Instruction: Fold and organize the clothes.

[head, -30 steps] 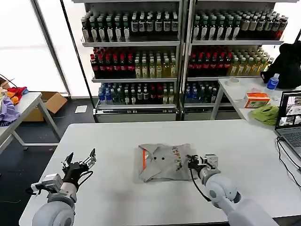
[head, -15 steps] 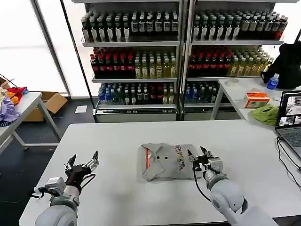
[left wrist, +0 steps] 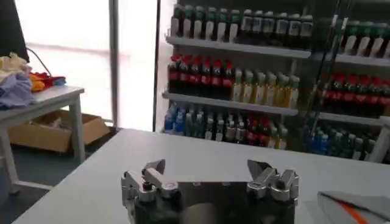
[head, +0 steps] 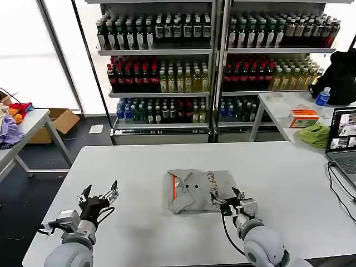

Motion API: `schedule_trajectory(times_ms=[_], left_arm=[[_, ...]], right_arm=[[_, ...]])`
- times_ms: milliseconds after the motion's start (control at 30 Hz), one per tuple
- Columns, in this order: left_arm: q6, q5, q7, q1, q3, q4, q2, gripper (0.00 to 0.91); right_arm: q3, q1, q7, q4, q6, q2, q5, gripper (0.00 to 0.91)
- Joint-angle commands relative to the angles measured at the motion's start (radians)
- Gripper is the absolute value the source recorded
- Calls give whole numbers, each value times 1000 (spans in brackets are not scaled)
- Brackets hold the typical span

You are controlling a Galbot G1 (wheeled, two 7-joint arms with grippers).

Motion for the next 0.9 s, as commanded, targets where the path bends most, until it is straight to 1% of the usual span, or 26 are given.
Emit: schedule_trajectory(times_ms=[33,133,400,500,567,600,667,700,733,767,800,900], left_arm=[[0,4,1,5,3,1,2,907],[-1,6,1,8,7,-3,0,907],[-18,25,0,16,3,-14,-11,907],[-28,35,1,16,-3,-25,-17,907],[-52,45,9,21,-12,-40,-25,907],[-63,44,10,22,-14,-51,-28,907],[-88,49,13,23,-15,-67,-44,907],[-93,53,15,24,-14,-71,-47,907],[-99,65,21,25,-8,-75,-49,907],[-108,82,26,25,-3,-77,-49,907],[-112,96,36,24,1,-77,-49,907],[-123,120,49,19,7,-72,-49,907]], right_arm=[[6,-38,59,16,-17,6,110,907],[11,-42,77,7,-20,17,132,907],[24,-43,83,11,-21,40,155,907],[57,-48,86,40,-20,38,163,907],[109,-56,70,68,-6,40,120,907],[134,-61,57,75,10,41,58,907],[220,-81,-9,82,85,46,-175,907],[242,-87,-22,81,113,46,-222,907],[294,-98,-38,81,138,43,-293,907],[325,-102,-42,83,150,40,-312,907],[368,-110,-41,92,153,28,-304,907],[431,-124,-33,95,163,8,-285,907]])
